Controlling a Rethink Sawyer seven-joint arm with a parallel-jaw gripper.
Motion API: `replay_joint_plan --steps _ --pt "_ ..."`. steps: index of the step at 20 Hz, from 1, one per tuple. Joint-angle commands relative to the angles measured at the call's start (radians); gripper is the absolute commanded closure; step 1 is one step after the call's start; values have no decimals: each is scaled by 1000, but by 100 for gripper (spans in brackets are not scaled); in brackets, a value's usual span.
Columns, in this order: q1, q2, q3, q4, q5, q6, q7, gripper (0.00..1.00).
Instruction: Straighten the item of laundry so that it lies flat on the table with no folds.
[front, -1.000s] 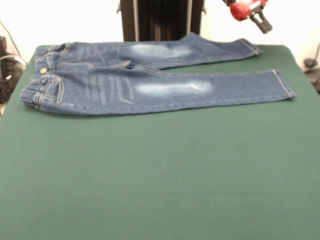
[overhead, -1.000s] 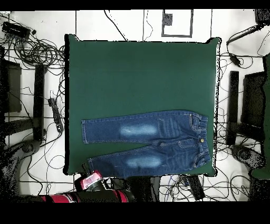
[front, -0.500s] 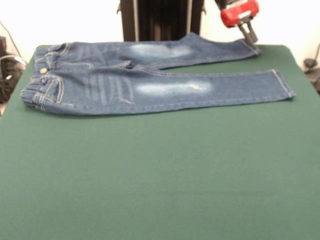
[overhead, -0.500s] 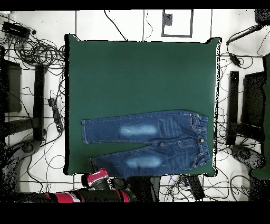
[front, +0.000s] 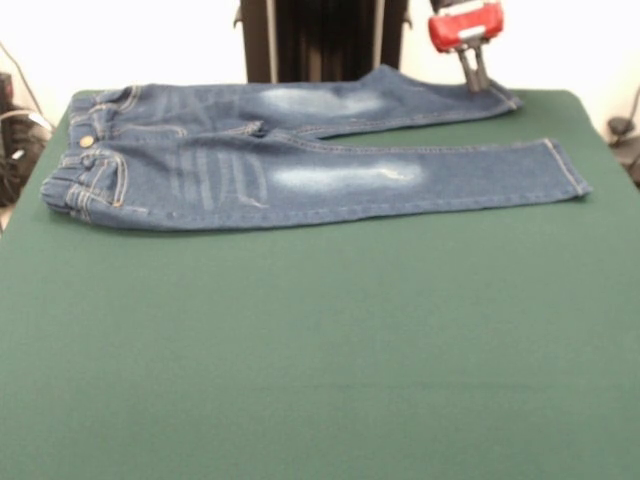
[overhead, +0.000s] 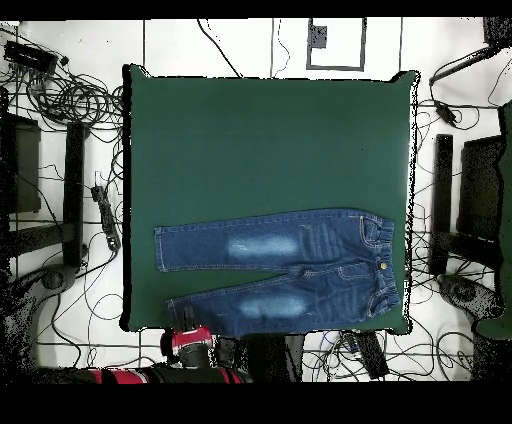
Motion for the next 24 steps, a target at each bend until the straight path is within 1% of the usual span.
replay_joint_plan --steps 1,7,13,18,20,24 --pt "15 155 153 348 -9 396 138 100" --pt "11 135 203 360 47 402 152 100" --pt "-7 144 233 337 66 392 157 100" --pt "-26 197 193 272 4 355 133 100" --pt "-29 206 185 265 -4 347 130 100" --pt "-40 196 194 279 12 358 128 100"
